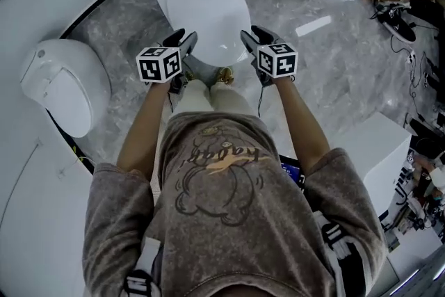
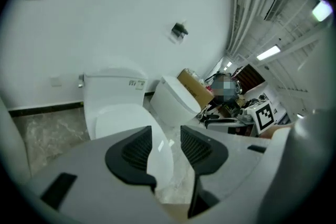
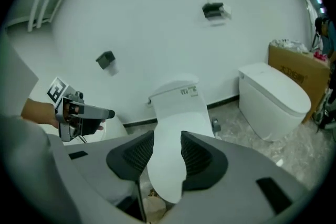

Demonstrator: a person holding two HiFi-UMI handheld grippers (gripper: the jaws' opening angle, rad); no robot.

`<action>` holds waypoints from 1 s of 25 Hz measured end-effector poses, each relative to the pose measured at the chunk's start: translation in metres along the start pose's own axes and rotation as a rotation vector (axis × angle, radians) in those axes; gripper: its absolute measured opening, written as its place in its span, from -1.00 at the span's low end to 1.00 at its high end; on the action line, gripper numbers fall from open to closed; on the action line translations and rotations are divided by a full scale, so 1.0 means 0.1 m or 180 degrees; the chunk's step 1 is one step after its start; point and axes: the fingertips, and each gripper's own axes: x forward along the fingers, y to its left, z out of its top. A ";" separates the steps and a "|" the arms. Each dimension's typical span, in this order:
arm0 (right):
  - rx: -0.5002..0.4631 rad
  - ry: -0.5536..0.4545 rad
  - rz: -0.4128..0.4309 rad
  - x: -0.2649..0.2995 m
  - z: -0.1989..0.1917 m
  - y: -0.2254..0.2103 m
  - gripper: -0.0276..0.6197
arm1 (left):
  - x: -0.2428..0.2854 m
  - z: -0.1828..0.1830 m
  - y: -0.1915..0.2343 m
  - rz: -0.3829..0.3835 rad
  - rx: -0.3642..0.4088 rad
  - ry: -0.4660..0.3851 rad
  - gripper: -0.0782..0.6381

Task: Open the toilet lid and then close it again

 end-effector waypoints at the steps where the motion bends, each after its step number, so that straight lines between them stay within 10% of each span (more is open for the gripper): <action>1: -0.0076 -0.0112 0.0043 -0.12 0.20 0.12 -0.36 | -0.17 0.18 -0.11 -0.0069 0.0037 -0.0089 -0.33; 10: -0.0620 -0.1014 0.0354 -1.14 1.35 1.21 -0.59 | -1.39 1.12 -0.94 -0.0482 0.0469 -0.0947 -0.32; 17: -0.0705 -0.1556 0.0230 -1.48 1.42 1.42 -0.80 | -1.84 1.16 -0.92 -0.0109 0.0876 -0.1434 -0.73; 25: -0.0797 -0.1764 0.0186 -1.46 1.38 1.41 -0.82 | -1.76 1.07 -0.77 0.0093 0.1048 -0.1647 -0.76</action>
